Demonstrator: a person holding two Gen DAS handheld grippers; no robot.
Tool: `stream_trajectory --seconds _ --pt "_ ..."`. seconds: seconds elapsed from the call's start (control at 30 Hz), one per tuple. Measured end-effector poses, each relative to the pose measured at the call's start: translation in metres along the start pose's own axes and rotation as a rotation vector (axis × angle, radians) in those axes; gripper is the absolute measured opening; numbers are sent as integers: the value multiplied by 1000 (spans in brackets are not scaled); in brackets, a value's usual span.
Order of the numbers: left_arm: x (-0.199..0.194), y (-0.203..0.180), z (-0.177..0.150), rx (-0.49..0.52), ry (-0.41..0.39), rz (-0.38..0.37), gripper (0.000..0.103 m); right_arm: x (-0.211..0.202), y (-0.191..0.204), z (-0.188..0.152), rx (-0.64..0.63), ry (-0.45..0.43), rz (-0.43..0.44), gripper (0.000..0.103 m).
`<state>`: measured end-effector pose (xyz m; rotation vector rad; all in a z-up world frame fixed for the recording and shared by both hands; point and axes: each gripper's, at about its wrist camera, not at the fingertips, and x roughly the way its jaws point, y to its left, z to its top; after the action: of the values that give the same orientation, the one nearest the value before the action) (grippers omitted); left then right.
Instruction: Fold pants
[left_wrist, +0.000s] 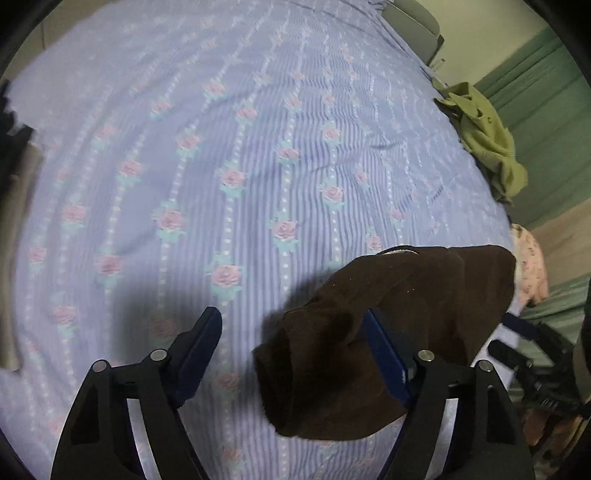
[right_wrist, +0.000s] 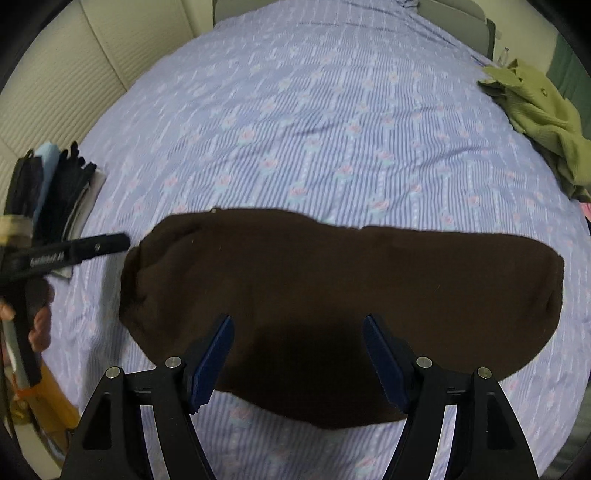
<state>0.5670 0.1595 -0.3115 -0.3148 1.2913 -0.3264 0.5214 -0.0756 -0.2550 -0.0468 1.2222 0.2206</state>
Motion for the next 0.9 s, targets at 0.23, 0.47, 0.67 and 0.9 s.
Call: stream_trajectory --seconds 0.23,0.47,0.67,0.9 --pt "44 -2 7 -29 97 -147 68 13 -9 -5 93 45 -28 72" --pt "-2 -12 -25 -4 68 -294 59 14 -13 -2 146 49 -46 72" --pt "22 -4 -39 -27 166 -285 57 13 0 -3 117 53 -48 72" --pt "27 3 -38 -98 153 -221 30 11 13 -1 85 48 -46 72"
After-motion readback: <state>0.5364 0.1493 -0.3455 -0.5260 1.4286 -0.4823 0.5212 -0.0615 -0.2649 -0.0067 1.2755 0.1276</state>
